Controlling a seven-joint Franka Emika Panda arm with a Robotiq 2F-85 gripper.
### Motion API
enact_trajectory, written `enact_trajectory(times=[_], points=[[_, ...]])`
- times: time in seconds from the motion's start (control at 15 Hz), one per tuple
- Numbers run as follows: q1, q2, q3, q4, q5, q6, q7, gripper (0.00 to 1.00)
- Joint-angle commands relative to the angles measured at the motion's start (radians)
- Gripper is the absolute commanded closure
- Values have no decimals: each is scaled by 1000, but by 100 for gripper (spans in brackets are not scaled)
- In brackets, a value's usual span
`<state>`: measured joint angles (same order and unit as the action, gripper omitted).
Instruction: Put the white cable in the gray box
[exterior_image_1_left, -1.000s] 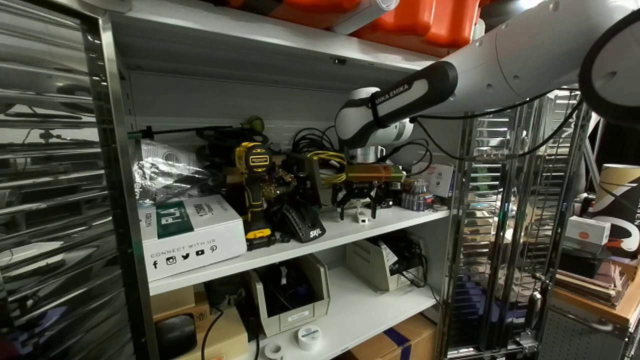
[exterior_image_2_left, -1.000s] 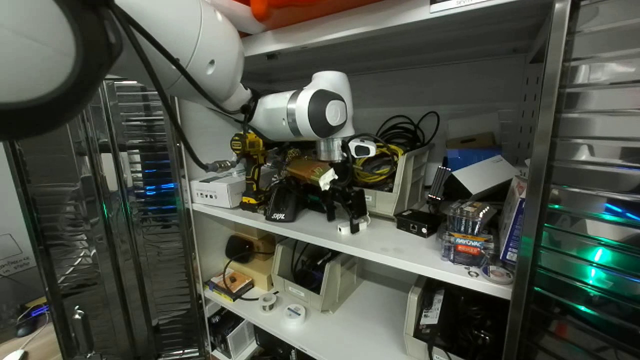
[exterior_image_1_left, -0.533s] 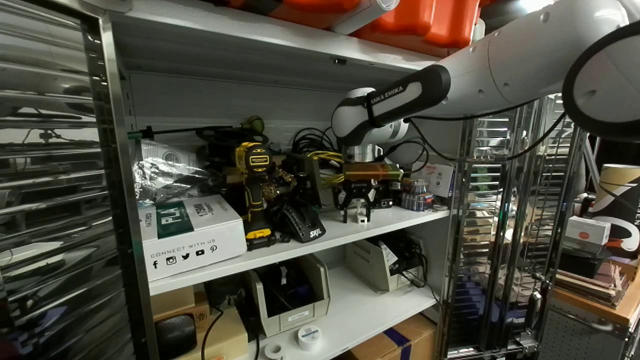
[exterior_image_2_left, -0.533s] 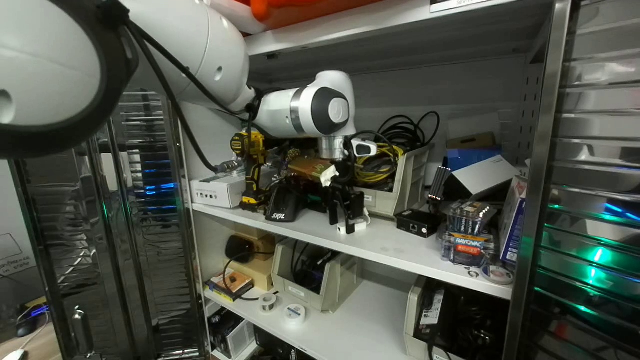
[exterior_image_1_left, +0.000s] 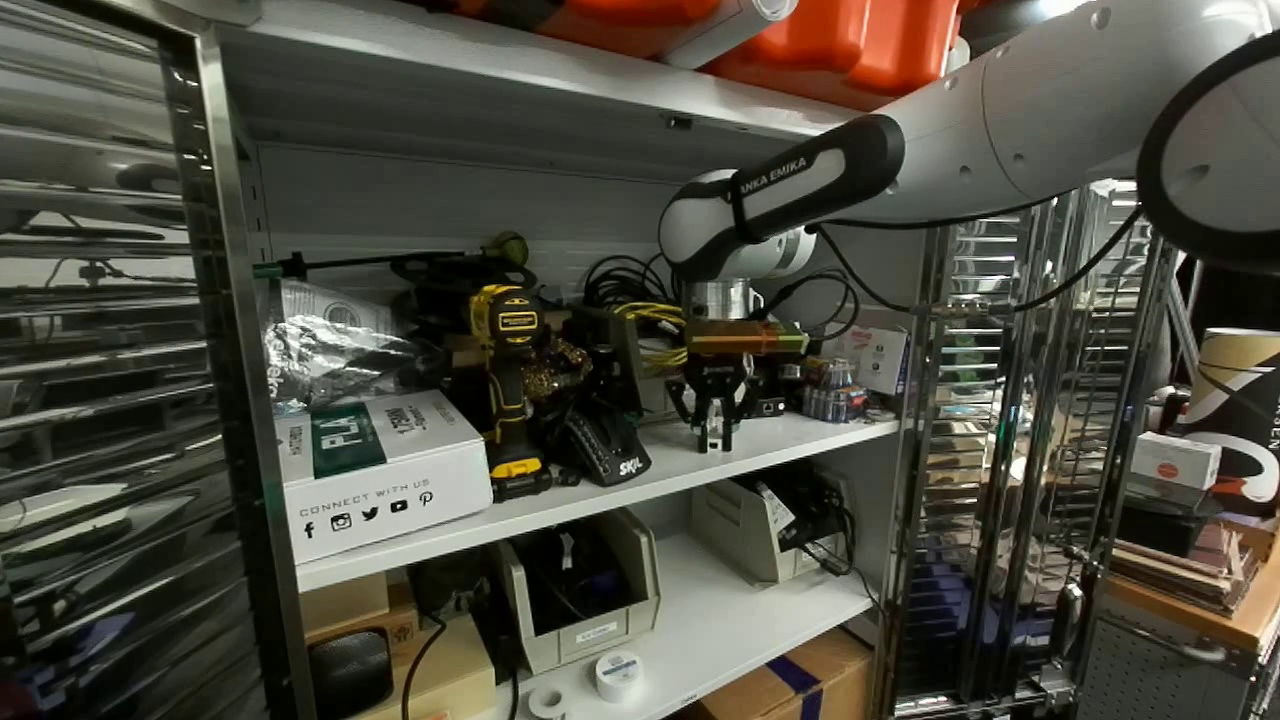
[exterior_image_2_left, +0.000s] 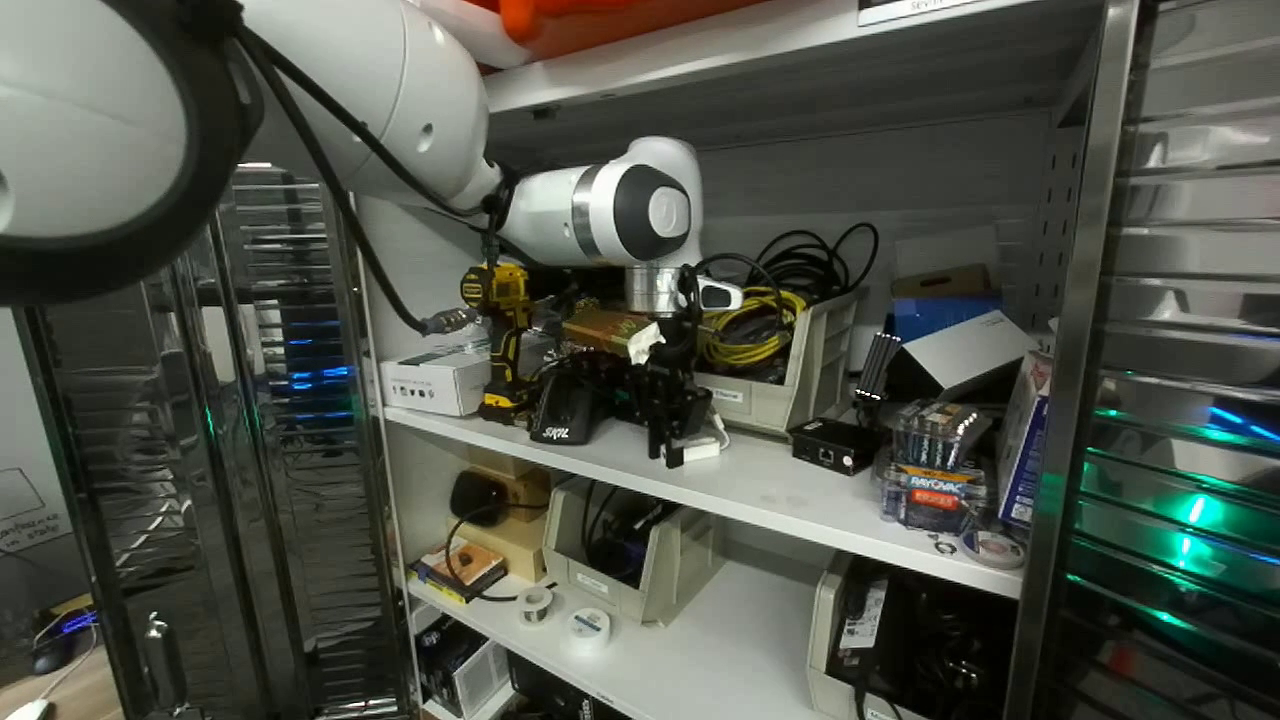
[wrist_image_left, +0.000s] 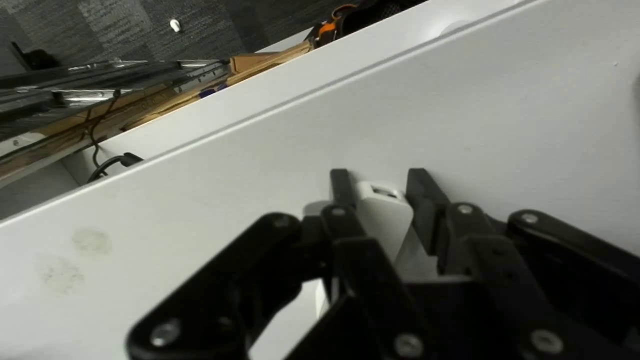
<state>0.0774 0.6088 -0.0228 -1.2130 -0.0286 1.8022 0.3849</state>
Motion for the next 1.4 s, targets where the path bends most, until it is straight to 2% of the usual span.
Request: enact_trajectory(times=[0.0,0.33,0.53,0.67,1.0,1.2,1.33], points=[[34,-115,-4,-181,-24,58,-1,92],[80,-262,-3,-421,-70,270,73,92],[101,-343,-10,-575,-89,453,171,92],[114,-402,-24,-681,-142,587,266,92],[98,-564,-59,-951,-347,870,550,92],[62,-602,-75,-1000,-513,975,753,92],[66,-599,-105,-969,-632,1013,895,92]])
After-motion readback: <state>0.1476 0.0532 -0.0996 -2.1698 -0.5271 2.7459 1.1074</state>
